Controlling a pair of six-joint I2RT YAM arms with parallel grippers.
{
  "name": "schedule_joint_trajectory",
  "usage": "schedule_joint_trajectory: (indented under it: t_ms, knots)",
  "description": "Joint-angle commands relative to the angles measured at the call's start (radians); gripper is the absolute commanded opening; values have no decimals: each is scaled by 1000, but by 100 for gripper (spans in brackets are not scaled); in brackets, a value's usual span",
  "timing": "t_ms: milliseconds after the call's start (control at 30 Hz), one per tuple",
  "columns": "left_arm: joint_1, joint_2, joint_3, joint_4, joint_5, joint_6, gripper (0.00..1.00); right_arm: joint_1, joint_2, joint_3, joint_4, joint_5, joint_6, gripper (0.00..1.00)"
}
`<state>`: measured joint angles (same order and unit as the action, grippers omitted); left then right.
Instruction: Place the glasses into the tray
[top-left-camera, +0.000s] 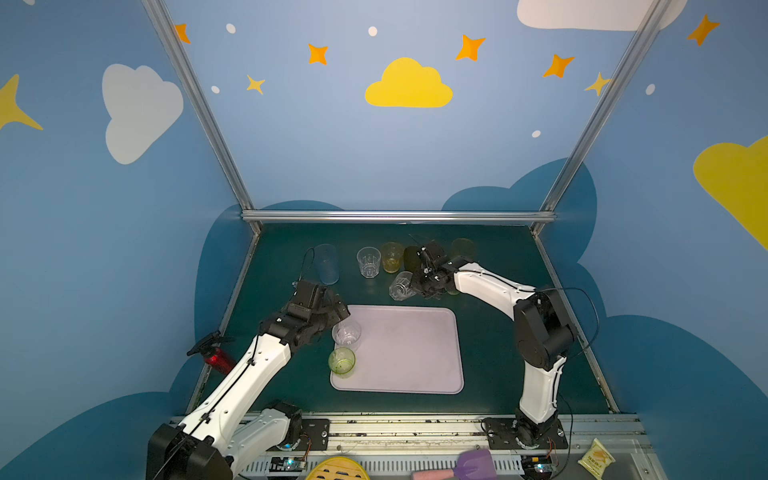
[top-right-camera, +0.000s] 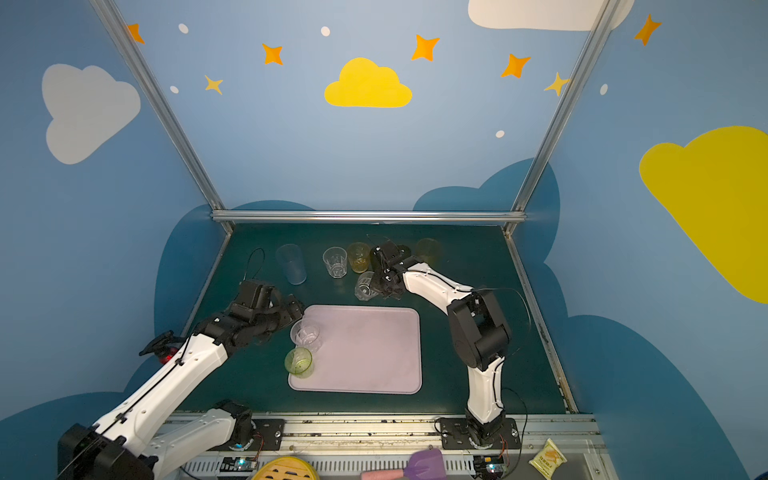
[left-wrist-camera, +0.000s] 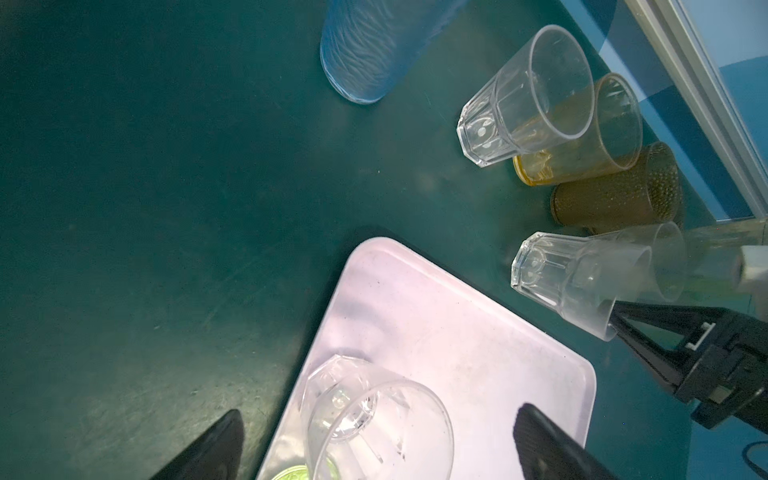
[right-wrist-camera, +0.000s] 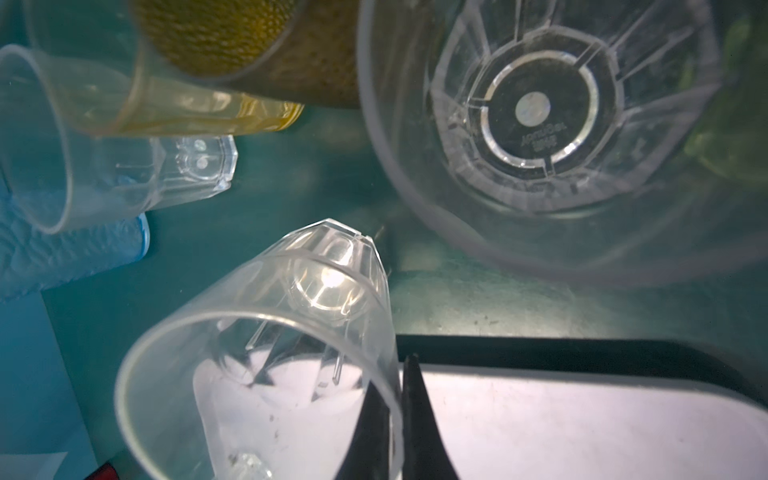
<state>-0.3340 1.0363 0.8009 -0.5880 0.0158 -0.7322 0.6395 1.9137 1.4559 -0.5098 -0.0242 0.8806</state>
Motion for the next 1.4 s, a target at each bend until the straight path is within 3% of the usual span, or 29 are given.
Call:
schedule_joint_trajectory:
  t_ms: [0,333,633,967,1367]
  knots:
    - [7,3,28,-38,15,21,100,17,-102,-23,-20,20,-33,0]
    - [11,-9,58,-30,123,66,100,74,-268,-91,-90,38,-83,0]
    - [12,-38,86,-76,89,88,100,157,-396,-177,-166,47,-133,0]
    - [12,-70,82,-113,172,84,100,235,-419,-185,-236,75,-158,0]
    - [12,-103,70,-173,145,76,100,336,-375,-179,-254,73,-187,0]
